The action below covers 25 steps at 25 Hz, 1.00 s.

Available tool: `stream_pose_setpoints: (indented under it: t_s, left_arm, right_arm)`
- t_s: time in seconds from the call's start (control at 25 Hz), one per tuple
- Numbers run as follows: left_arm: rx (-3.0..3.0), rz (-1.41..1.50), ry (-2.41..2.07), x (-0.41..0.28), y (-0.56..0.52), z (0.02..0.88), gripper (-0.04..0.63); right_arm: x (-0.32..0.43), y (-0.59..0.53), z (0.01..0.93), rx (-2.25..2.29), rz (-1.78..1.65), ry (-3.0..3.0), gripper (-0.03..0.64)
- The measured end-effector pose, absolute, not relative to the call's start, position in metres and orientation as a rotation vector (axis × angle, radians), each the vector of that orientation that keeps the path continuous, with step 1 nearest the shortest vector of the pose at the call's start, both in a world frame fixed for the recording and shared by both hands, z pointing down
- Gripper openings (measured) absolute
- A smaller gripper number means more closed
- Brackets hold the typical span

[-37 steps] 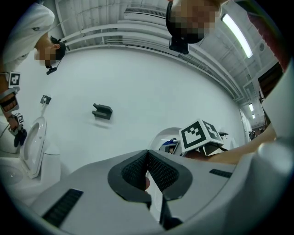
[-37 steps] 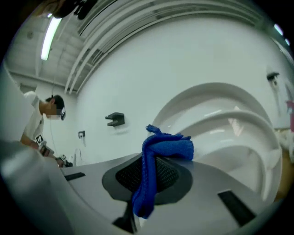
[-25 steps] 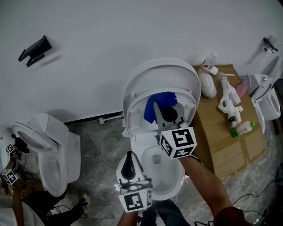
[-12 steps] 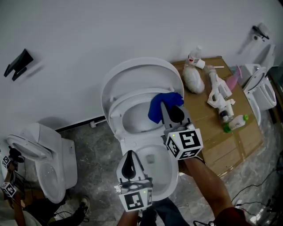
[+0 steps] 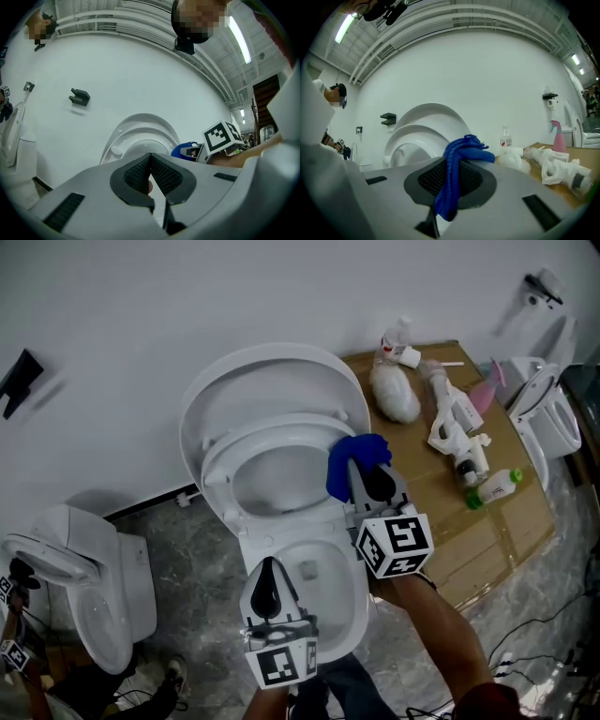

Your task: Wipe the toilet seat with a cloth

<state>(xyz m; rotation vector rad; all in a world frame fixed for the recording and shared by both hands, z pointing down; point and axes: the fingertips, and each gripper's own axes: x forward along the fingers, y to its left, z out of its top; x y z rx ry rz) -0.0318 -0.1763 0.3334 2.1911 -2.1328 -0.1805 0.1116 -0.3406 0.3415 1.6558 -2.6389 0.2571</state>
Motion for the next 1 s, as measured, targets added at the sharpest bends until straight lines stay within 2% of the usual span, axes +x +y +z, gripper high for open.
stream_pose_setpoints:
  t_s: [1.0]
  left_arm:
    - [2.125, -0.067, -2.118, -0.033, -0.180, 0.419, 0.015]
  right_arm:
    - [0.145, -0.338, 0.493, 1.725, 0.600, -2.438, 0.056]
